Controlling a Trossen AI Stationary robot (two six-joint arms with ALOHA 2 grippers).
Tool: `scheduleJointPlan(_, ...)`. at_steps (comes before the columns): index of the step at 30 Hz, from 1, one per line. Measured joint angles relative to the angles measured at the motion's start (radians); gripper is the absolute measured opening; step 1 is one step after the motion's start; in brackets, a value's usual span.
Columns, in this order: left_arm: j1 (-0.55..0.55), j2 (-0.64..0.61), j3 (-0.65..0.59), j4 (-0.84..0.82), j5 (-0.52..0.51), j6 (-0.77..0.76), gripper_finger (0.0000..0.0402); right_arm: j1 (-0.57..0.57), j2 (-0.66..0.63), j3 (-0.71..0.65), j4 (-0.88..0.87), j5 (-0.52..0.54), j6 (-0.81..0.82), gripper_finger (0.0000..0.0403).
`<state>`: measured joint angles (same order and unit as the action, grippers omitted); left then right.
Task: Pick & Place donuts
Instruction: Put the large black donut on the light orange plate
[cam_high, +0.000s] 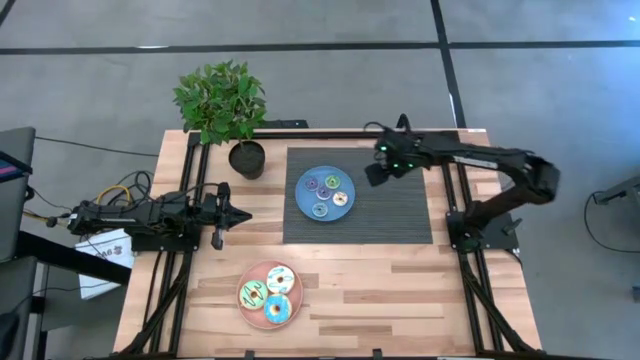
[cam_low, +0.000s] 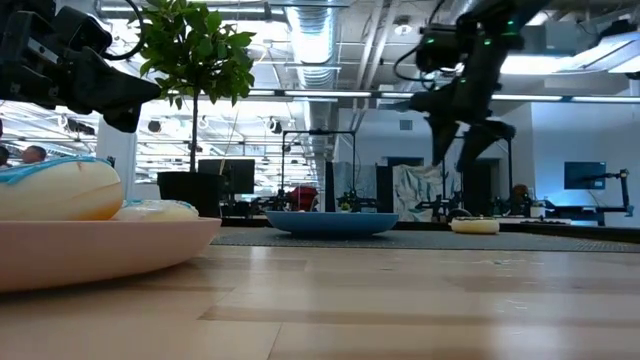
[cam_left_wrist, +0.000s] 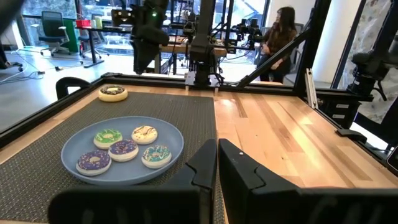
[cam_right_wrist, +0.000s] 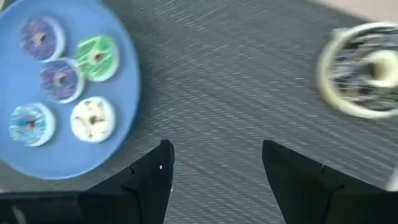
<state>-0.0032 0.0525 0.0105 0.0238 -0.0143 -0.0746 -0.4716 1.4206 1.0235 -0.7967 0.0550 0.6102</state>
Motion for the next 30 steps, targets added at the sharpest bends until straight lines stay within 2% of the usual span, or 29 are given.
scheduleJointPlan(5,0.000,0.000,0.000,0.000,0.000,0.000,0.0009,-0.062,-0.076,-0.035,-0.010,0.101,0.019,0.0232)
scheduleJointPlan(8,0.000,0.000,0.000,0.000,0.000,0.000,0.0009,-0.139,-0.069,-0.035,0.000,0.084,-0.050,0.0232)
scheduleJointPlan(11,0.000,0.000,0.000,0.000,0.000,0.000,0.0009,-0.224,-0.013,-0.035,-0.003,0.023,-0.148,0.0232)
scheduleJointPlan(16,0.000,0.000,0.000,0.000,0.000,0.000,0.0009,-0.315,0.096,-0.036,0.005,0.000,-0.311,0.0232)
scheduleJointPlan(21,0.000,0.000,0.000,0.000,0.000,0.000,0.0009,-0.350,0.178,-0.035,0.056,-0.001,-0.456,0.0232)
scheduleJointPlan(30,0.000,0.000,0.000,0.000,0.000,0.000,0.0009,-0.397,0.294,-0.034,0.109,-0.005,-0.624,0.0232)
